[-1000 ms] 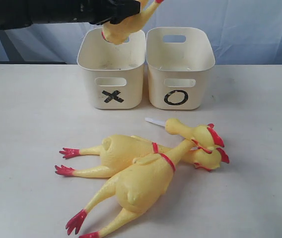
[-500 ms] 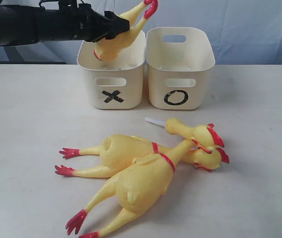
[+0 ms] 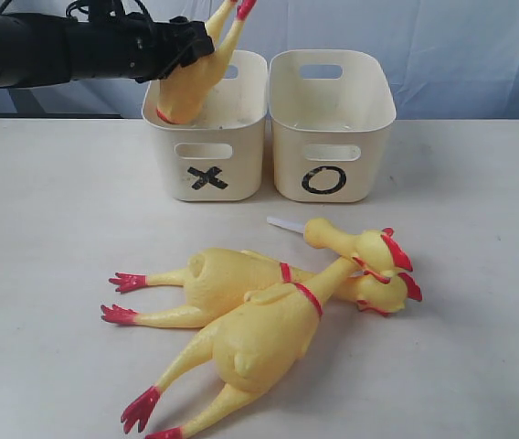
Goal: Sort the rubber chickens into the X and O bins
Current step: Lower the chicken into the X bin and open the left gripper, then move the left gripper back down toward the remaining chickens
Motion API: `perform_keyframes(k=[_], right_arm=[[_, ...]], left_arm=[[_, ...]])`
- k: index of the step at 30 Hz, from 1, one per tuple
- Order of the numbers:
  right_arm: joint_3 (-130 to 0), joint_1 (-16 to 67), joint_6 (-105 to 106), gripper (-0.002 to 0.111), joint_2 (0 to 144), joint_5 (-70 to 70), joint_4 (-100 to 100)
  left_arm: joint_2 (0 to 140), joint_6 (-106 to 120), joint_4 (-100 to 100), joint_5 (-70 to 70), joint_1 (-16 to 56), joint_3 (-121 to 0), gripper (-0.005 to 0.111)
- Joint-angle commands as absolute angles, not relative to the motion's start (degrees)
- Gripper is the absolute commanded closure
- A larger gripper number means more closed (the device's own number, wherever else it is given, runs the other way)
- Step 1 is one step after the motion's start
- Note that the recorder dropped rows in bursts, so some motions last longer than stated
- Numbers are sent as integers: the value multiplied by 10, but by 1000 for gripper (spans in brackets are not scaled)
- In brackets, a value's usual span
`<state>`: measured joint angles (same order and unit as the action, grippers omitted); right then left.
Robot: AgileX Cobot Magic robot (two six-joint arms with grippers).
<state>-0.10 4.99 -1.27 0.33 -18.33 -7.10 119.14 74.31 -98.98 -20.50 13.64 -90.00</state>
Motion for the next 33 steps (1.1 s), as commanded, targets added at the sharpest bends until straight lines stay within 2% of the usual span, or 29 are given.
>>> perform_keyframes(k=[1,8,13,15,20,23,27,33], right_arm=[[0,47,-13,107,0,-178,-70],[0,47,-13,107,0,-178,-70],[0,47,-13,107,0,-178,-70],[0,47,-13,107,0,-178,-70],[0,47,-13,107,0,-178,-70],[0,47,-13,107,0,-178,-70],[0,47,-13,107,0,-178,-70],[0,47,-13,107,0,-178,-70]], left_arm=[[1188,735,-996,-205,137,-902,100],[1188,728,-990,-194,137,-902,67],[1188,716,-990,-189,137,-902,51],[1188,701,-990,-189,137,-902,47],[1188,659,-964,-193,137,-901,47],[1188,636,-936,-194,137,-901,39],[1188,615,-903,-198,137,-901,24],[1188,603,-903,-198,137,-901,23]])
